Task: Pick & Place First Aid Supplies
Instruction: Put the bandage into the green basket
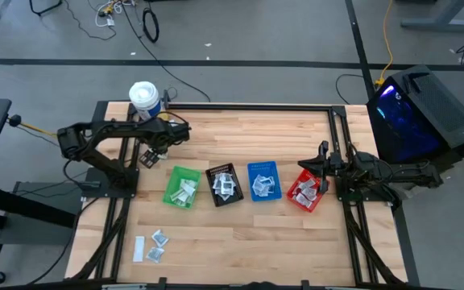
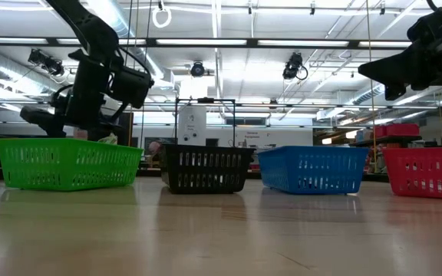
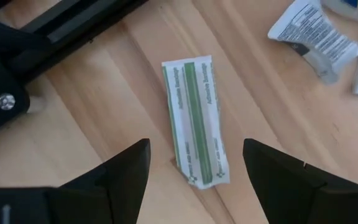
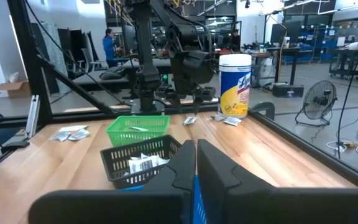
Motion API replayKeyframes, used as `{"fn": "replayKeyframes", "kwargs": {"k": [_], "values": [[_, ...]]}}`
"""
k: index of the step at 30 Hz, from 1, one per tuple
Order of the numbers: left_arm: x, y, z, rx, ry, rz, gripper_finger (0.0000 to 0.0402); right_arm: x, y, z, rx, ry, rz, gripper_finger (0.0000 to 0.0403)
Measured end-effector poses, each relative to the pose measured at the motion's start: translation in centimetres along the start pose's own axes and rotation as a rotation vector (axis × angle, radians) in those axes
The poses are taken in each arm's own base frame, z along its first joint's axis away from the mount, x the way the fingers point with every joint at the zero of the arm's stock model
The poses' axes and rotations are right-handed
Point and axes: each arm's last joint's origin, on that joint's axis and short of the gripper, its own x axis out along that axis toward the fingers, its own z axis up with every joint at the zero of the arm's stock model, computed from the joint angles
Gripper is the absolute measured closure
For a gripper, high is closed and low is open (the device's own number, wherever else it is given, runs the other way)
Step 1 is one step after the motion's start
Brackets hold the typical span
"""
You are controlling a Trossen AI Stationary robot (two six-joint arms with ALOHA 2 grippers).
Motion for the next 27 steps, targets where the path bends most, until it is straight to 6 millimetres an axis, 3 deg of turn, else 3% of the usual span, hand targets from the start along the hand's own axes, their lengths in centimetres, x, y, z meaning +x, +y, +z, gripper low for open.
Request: {"fn": "replayKeyframes", "kwargs": {"k": [15,27], "values": [[1.3,-0.6,-0.6,0.046,0.008,0.043,0.0138,0.0,0.0,0.0,0.000,-0.002,0.000,0.0380],[2.6,0.4,-0.8,0.036,0.062,0.079,0.0138,0.0,0.0,0.0,0.000,-0.001,0.000,0.0380]]}}
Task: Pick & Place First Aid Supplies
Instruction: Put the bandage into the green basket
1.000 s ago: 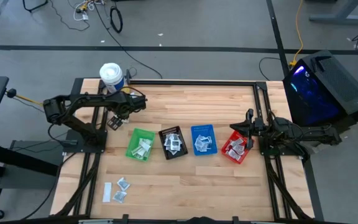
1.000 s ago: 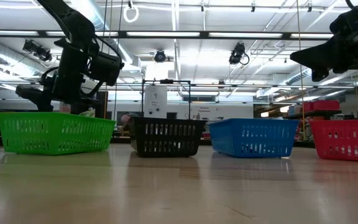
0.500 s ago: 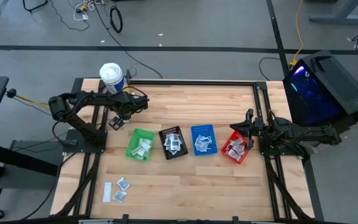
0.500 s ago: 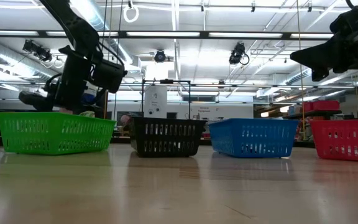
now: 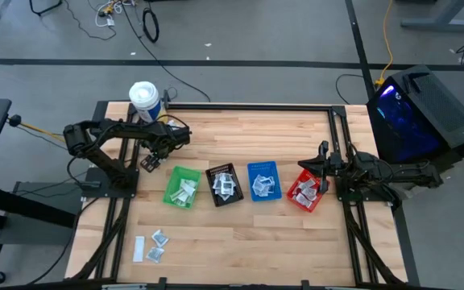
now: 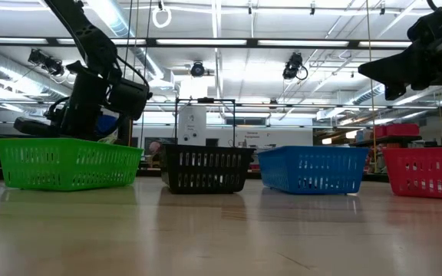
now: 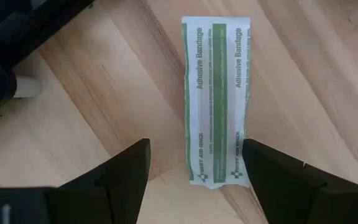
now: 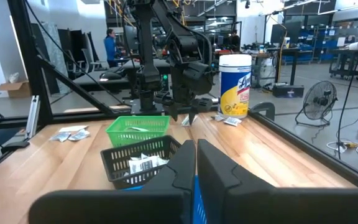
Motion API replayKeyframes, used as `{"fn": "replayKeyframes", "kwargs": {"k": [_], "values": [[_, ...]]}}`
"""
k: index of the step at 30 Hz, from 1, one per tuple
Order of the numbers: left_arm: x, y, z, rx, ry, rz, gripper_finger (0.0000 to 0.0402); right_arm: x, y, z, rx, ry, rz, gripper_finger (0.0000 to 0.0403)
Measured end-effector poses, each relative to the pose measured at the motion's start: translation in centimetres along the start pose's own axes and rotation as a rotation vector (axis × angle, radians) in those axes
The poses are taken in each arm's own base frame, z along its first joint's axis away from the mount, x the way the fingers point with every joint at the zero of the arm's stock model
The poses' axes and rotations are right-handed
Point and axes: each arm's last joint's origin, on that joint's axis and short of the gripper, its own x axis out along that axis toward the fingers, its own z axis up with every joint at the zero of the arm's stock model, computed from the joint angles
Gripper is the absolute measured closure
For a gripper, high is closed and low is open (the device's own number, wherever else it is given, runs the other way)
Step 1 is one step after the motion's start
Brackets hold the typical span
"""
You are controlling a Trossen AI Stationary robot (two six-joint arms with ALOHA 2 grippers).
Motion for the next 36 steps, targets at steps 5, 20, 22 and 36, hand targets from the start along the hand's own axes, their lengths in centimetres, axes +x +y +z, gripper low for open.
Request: {"fn": "replayKeyframes", "kwargs": {"k": [5,20,22,36], "values": [[0.0,0.0,0.0,0.000,0.000,-0.002,0.0153,0.0,0.0,0.0,0.000,0.000,0.000,0.0380],[0.0,0.0,0.0,0.004,0.002,0.004,0.0294,0.0,0.0,0.0,-0.001,0.000,0.000,0.0380],[0.0,0.1,0.0,0.004,0.006,0.005,0.0299,0.0,0.0,0.0,0.000,0.000,0.000,0.0380],[-3.3,0.3,0.7,0.122,0.052,-0.033,0.0301,0.0,0.0,0.0,0.000,0.000,0.000,0.0380]]}}
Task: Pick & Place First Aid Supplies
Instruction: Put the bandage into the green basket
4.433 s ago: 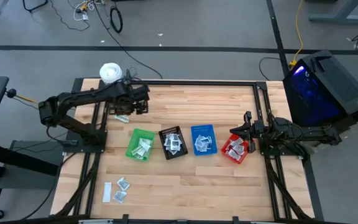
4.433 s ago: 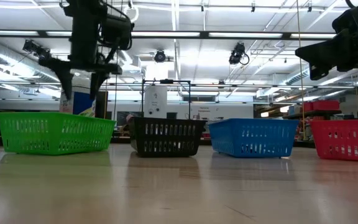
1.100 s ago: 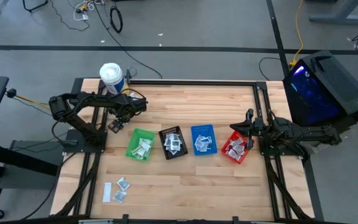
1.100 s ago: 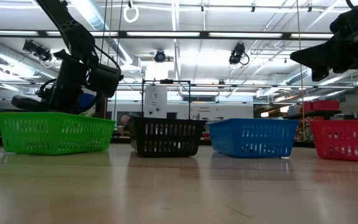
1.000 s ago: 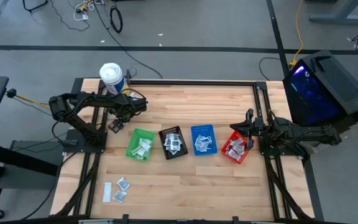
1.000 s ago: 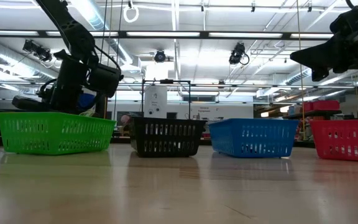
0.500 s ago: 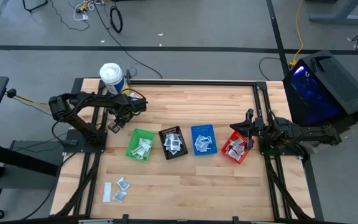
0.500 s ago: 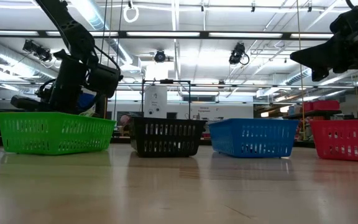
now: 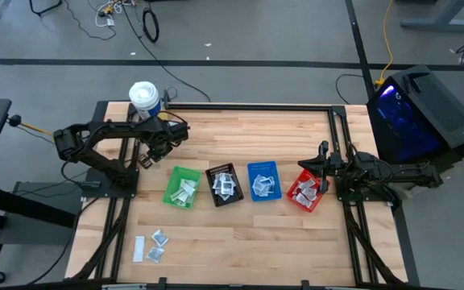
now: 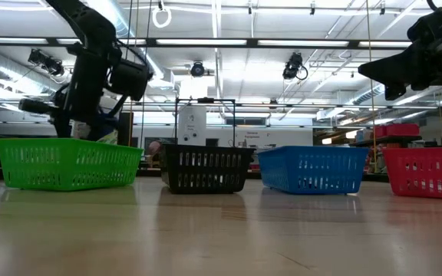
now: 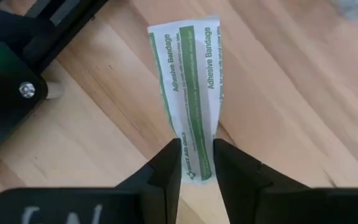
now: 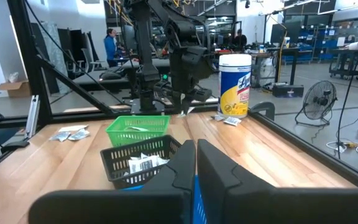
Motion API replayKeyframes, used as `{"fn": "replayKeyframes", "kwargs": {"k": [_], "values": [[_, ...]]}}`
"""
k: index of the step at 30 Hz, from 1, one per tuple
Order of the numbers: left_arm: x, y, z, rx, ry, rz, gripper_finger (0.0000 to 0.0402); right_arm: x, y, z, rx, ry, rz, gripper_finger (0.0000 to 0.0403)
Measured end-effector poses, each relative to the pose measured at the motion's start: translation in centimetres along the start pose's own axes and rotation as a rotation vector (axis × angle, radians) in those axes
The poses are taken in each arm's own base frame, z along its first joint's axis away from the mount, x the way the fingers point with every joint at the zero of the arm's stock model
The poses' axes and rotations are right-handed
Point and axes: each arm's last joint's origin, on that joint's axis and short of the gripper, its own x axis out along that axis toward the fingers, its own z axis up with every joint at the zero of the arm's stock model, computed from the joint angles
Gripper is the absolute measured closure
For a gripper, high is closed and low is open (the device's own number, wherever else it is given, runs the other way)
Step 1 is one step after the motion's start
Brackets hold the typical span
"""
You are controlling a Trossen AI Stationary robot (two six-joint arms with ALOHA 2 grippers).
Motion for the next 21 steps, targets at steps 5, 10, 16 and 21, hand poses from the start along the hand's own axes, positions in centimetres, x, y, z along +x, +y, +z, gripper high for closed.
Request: {"fn": "replayKeyframes", "kwargs": {"k": [5,10,16,21], "values": [[-2.2,-0.2,0.0,0.080,0.022,-0.072,0.0301,0.0,0.0,0.0,0.000,0.000,0.000,0.0380],[-4.4,-0.3,-0.1,0.200,0.041,-0.169,0.0301,0.0,0.0,0.0,0.000,0.000,0.000,0.0380],[-6.5,0.1,-0.6,0.387,0.044,-0.263,0.0301,0.0,0.0,0.0,0.000,0.001,0.001,0.0380],[-7.7,1.0,-1.3,0.578,0.037,-0.335,0.0301,0.0,0.0,0.0,0.000,0.001,0.000,0.0380]]}}
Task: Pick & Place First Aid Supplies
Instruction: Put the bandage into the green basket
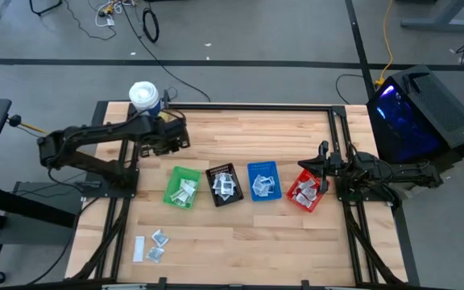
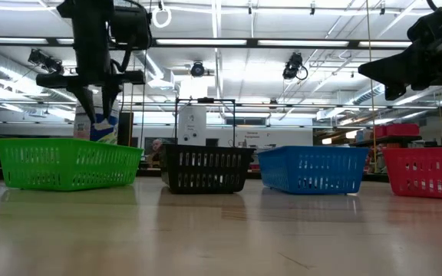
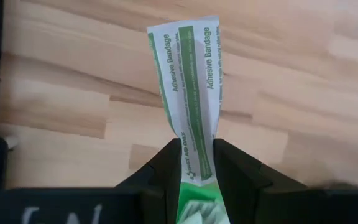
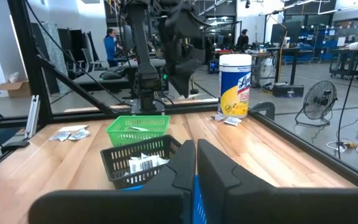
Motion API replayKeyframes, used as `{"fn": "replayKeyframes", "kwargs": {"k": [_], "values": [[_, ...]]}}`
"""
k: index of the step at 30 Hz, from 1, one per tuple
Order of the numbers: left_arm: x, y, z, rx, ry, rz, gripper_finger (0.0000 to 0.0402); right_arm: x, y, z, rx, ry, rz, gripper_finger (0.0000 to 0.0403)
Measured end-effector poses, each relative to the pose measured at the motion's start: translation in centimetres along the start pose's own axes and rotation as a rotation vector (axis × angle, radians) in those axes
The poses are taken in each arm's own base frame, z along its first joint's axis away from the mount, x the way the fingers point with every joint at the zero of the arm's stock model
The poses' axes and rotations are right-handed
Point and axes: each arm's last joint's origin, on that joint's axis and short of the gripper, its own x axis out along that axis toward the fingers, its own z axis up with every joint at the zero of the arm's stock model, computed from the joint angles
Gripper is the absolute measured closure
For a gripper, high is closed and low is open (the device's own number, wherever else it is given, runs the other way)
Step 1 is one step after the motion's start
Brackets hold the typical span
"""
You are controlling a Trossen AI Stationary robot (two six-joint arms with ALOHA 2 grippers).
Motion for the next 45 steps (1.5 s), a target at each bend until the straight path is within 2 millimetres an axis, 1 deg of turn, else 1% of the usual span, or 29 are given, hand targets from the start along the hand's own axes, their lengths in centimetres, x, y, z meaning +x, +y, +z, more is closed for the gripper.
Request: {"fn": "replayKeyframes", "kwargs": {"k": [7,21,30,36,41,45], "values": [[-1.2,0.1,-2.1,0.172,0.015,-0.057,0.0301,0.0,0.0,0.0,0.000,0.000,0.000,0.0380],[-2.4,0.2,-7.8,0.442,0.094,-0.131,0.0301,0.0,0.0,0.0,0.000,0.000,0.000,0.0380],[-3.2,0.7,-10.6,0.571,0.122,-0.185,0.0301,0.0,0.0,0.0,0.000,0.000,0.000,0.0380],[-2.9,0.7,-11.5,0.602,0.102,-0.196,0.0301,0.0,0.0,0.0,0.000,0.000,0.000,0.0380],[-2.3,0.5,-12.1,0.625,0.104,-0.180,0.0301,0.0,0.0,0.0,0.000,-0.001,0.000,0.0380],[-1.3,0.1,-12.6,0.659,0.113,-0.154,0.0301,0.0,0.0,0.0,0.000,-0.001,0.001,0.0380]]}}
